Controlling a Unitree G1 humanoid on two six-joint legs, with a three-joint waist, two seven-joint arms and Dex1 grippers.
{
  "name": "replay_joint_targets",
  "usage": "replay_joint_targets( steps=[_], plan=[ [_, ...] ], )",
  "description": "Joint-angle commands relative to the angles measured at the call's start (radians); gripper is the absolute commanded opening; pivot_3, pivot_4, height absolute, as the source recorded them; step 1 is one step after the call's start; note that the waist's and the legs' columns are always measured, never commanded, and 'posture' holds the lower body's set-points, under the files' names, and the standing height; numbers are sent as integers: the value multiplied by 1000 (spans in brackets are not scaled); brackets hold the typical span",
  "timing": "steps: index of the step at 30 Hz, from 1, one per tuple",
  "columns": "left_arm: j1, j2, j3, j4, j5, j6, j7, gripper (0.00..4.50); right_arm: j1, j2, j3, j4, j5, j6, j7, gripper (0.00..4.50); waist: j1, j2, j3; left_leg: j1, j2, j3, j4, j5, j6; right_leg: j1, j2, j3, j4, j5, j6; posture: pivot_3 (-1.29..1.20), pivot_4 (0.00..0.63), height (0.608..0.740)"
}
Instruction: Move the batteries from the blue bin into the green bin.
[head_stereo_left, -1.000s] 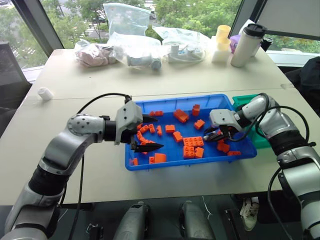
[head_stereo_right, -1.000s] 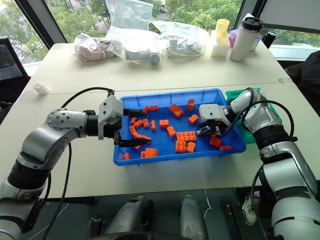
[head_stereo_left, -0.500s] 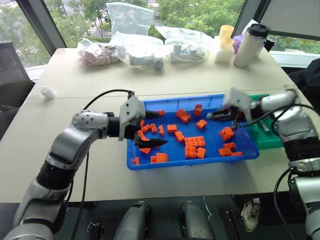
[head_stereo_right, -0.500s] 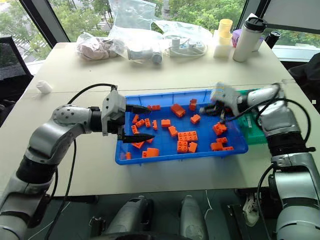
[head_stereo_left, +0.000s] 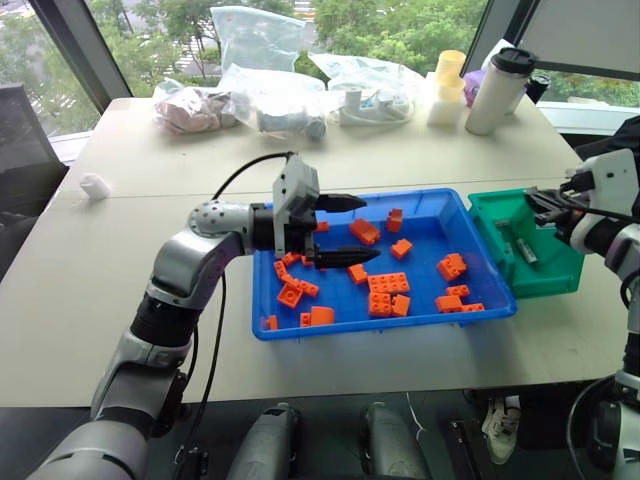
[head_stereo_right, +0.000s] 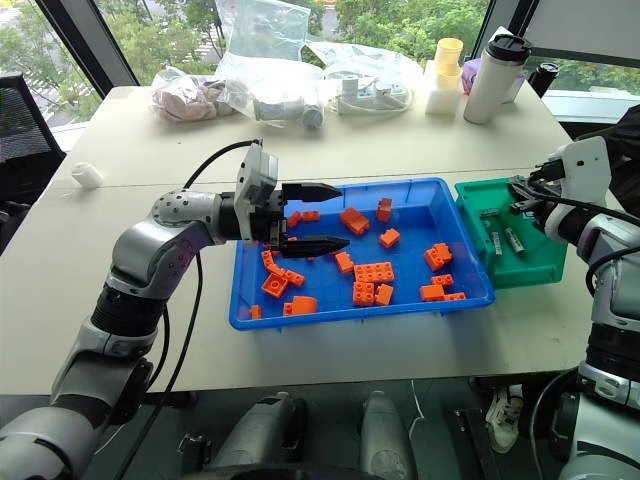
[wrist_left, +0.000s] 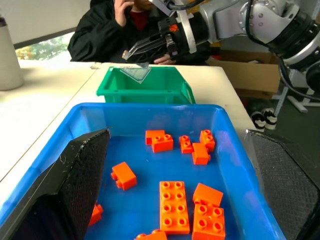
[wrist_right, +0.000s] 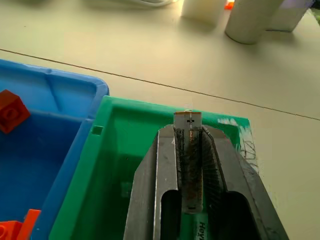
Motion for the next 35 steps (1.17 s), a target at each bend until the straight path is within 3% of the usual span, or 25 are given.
replay_joint_targets(
  steps=[1, 2, 8, 13, 21, 26, 32, 35],
  plan=[
    [-23, -2, -11, 7, 18, -31, -18, 4500, -9, -16, -14, -27, 28, 9, -16, 1043, 1, 0, 0, 0, 0, 0, 0, 0, 0, 0, 0, 0, 0, 0, 0, 0, 150, 740],
    [-24, -2, -12, 11, 22, -35, -21, 4500, -7, -23, -6, -20, 29, 8, -12, 1324, 1, 0, 0, 0, 0, 0, 0, 0, 0, 0, 0, 0, 0, 0, 0, 0, 150, 740],
    [-21, 10, -5, 21, 45, -53, -23, 4500, -28, -47, 23, 26, 33, -39, -7, 4402, 1, 0, 0, 0, 0, 0, 0, 0, 0, 0, 0, 0, 0, 0, 0, 0, 150, 740],
    [4, 60, 56, -7, 78, -71, 50, 4500, -35, -43, 7, 5, 59, -187, 30, 4402, -1, 0, 0, 0, 0, 0, 0, 0, 0, 0, 1, 0, 0, 0, 0, 0, 150, 740],
    [160, 236, 313, -248, -22, 134, 211, 4500, 128, -1, -225, -187, 264, -189, 68, 4402, 2, 0, 0, 0, 1, -1, -1, -1, 1, 0, 1, 0, 0, 0, 0, 0, 150, 740],
    [322, 226, 446, -382, 21, 201, 434, 4500, 295, 76, -336, -353, 402, -138, 48, 4402, 9, 0, 0, 1, 1, -3, 0, -3, 5, 3, 0, 0, -1, 0, 0, 0, 150, 740],
    [580, 208, 573, -501, -3, 241, 515, 4500, 446, 141, -391, -448, 508, -124, 20, 4402, 6, 0, 0, 2, 1, -2, -1, -3, 5, 3, 1, 0, -1, 0, 0, 0, 150, 740],
    [650, 185, 577, -507, -1, 221, 538, 4500, 487, 144, -361, -454, 508, -143, 18, 4402, 7, 1, -1, 2, 1, -2, -1, -3, 5, 4, 0, 0, -2, 0, 0, 0, 150, 740]
  ],
)
